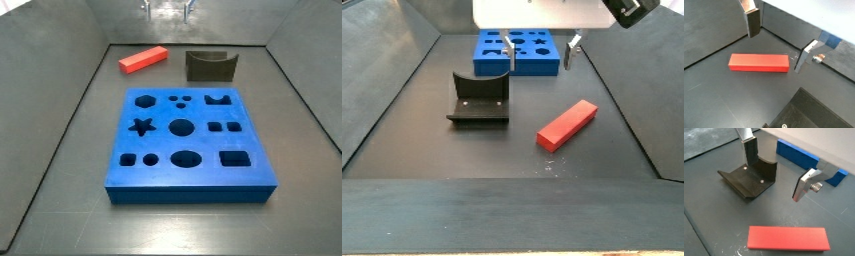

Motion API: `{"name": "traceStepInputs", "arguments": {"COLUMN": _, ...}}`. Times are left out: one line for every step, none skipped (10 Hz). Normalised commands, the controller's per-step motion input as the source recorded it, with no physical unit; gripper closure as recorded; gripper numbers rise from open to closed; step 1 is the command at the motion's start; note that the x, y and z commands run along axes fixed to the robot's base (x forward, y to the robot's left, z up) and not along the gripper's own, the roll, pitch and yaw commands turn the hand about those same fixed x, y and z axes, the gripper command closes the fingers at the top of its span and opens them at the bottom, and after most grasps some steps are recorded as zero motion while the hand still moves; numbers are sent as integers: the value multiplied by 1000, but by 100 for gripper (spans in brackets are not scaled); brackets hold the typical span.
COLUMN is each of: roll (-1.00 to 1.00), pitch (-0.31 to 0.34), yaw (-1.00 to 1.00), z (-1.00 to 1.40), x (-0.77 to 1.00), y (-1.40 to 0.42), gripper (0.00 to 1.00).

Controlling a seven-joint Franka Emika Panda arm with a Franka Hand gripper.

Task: Pick up the rectangle object. Move up. Place the rectangle object on the fixture. Regrasp the rectangle object. Move to above the board. Insert the rectangle object.
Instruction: Pick up the rectangle object.

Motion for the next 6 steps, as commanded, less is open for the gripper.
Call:
{"name": "traceStepInputs", "arguments": {"roll": -109, "pitch": -180, "yaw": -154, "z": -89, "x": -80, "y": 89, "gripper": 0}}
{"name": "traceStepInputs", "arguments": {"roll": 0, "pitch": -409, "yaw": -663, "z": -346, "x": -260, "y": 151, "gripper": 0}}
{"name": "traceStepInputs", "arguments": {"roll": 66, "pitch": -406, "yaw": -766, "z": -517, "x": -274, "y": 191, "gripper": 0}}
{"name": "traceStepInputs", "arguments": {"roll": 149, "pitch": -329, "yaw": -743, "z": -609, "x": -234, "y": 206, "gripper": 0}}
{"name": "traceStepInputs", "arguments": {"roll": 177, "pitch": -300, "yaw": -697, "z": -626, "x": -206, "y": 246, "gripper": 0}}
{"name": "traceStepInputs", "arguments": {"roll": 197, "pitch": -271, "yaw": -651, "z": -637, "x": -146, "y": 289, "gripper": 0}}
